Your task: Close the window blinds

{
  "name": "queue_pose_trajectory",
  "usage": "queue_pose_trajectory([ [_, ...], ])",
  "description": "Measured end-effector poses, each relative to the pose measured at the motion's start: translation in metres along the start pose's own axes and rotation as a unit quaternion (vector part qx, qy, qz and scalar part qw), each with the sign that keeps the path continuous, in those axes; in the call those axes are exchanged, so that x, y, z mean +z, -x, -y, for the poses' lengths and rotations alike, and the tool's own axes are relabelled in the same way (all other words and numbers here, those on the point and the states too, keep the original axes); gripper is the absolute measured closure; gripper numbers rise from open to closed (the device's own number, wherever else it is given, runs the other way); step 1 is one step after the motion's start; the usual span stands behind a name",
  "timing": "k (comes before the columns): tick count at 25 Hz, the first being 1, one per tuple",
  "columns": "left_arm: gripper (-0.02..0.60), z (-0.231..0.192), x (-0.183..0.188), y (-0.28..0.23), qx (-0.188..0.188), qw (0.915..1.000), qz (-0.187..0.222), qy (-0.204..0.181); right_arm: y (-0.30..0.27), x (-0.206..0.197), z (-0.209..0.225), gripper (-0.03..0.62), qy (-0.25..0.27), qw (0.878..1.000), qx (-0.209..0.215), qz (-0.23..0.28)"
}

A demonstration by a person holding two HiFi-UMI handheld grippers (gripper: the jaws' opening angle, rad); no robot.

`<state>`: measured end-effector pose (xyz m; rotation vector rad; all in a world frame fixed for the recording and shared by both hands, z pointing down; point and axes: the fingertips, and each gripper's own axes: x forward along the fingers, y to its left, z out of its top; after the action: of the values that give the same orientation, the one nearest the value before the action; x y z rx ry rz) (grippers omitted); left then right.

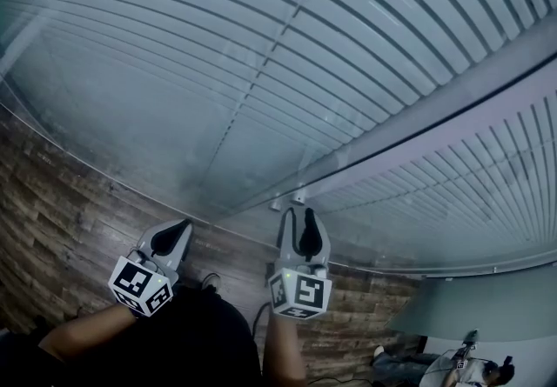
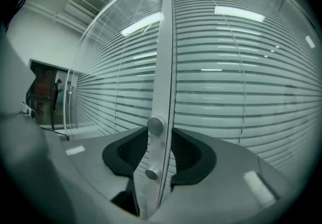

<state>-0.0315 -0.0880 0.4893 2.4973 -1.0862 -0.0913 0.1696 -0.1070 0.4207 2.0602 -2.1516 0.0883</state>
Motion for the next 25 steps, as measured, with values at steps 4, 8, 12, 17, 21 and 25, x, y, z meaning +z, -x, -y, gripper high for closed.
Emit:
queue_pose_trajectory([
  [4,0.58,0.003,0.003,-0.004,0.001,0.9999,0.012,-0.005,0.017,0.003,-0.005,0.477,-0.001,0.999,0.003,0.038],
  [8,0.58,0.02,0.007,-0.016,-0.005,0.9998,0.016,-0.011,0.033,-0.001,-0.013,0.552,-0.055,0.997,0.019,0.043],
  [12,0.58,0.05,0.028,-0.032,-0.011,0.9973,0.042,-0.059,0.046,0.012,0.002,0.592,-0.046,0.997,0.01,0.067],
  [17,0.58,0.059,0.026,-0.038,-0.018,0.9965,0.036,-0.074,0.054,0.015,0.005,0.594,-0.017,0.997,0.006,0.074],
  [21,0.58,0.062,0.025,-0.034,-0.019,0.9957,0.038,-0.083,0.058,0.011,-0.002,0.594,-0.014,0.998,0.01,0.068],
  [25,0.58,0.071,0.024,-0.037,-0.02,0.9955,0.035,-0.086,0.06,0.013,0.002,0.594,-0.013,0.997,0.012,0.069],
])
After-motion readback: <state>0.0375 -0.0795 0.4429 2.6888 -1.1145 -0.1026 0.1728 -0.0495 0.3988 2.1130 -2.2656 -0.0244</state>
